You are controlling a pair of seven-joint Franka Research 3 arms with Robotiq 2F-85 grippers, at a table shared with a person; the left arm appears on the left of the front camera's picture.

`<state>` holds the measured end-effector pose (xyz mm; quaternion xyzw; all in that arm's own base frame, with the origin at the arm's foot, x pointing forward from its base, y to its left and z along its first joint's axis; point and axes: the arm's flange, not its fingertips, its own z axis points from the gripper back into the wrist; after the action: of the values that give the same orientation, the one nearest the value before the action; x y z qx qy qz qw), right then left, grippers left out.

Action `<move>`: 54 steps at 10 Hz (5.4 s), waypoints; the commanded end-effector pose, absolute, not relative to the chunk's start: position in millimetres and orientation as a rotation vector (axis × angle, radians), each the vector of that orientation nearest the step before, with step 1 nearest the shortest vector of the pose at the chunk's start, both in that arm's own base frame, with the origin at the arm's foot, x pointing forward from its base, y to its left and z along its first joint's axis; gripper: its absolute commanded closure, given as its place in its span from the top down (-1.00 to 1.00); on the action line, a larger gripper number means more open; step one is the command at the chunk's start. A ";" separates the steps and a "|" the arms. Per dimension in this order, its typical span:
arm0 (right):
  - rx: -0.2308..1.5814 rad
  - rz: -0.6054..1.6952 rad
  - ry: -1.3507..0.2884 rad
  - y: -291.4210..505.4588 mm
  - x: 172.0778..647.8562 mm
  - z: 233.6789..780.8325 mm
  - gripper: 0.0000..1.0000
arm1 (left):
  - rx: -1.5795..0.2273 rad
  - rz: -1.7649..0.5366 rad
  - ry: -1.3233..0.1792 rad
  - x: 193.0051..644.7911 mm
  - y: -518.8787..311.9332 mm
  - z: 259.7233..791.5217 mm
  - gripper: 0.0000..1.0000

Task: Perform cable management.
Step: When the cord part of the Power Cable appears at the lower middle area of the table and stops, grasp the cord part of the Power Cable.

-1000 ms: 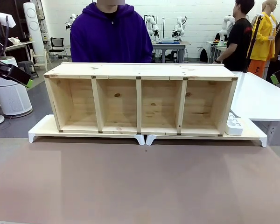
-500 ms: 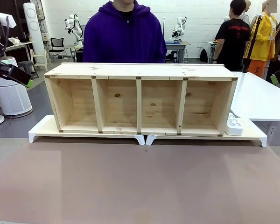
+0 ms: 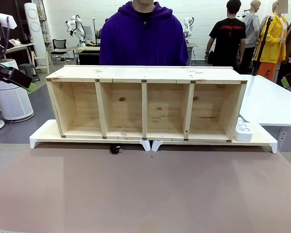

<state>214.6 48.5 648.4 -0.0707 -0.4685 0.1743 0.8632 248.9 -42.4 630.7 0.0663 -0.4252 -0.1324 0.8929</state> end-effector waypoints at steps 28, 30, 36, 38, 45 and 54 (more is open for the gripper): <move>-0.133 0.427 -0.965 65.3 220.6 646.9 1.00 | 0.138 -0.280 -0.892 251.8 -42.8 631.1 1.00; -0.104 0.579 -0.928 123.4 238.8 646.2 1.00 | 0.138 -0.280 -0.892 251.8 -42.8 631.1 1.00; -0.049 0.864 -0.801 269.8 264.2 621.1 1.00 | 0.138 -0.280 -0.892 251.8 -42.8 631.1 1.00; -0.027 0.889 -0.701 306.5 277.9 608.2 1.00 | 0.138 -0.280 -0.892 251.8 -42.8 631.1 1.00; 0.066 0.686 -0.436 420.7 312.9 542.0 1.00 | 0.138 -0.280 -0.892 251.8 -42.8 631.1 1.00; 0.127 0.683 -0.393 433.8 322.5 529.0 1.00 | 0.138 -0.280 -0.892 251.8 -42.8 631.1 1.00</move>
<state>319.1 434.1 534.2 0.0619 -0.1970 0.3380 0.9182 249.7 -42.5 630.3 0.0653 -0.4245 -0.1330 0.8932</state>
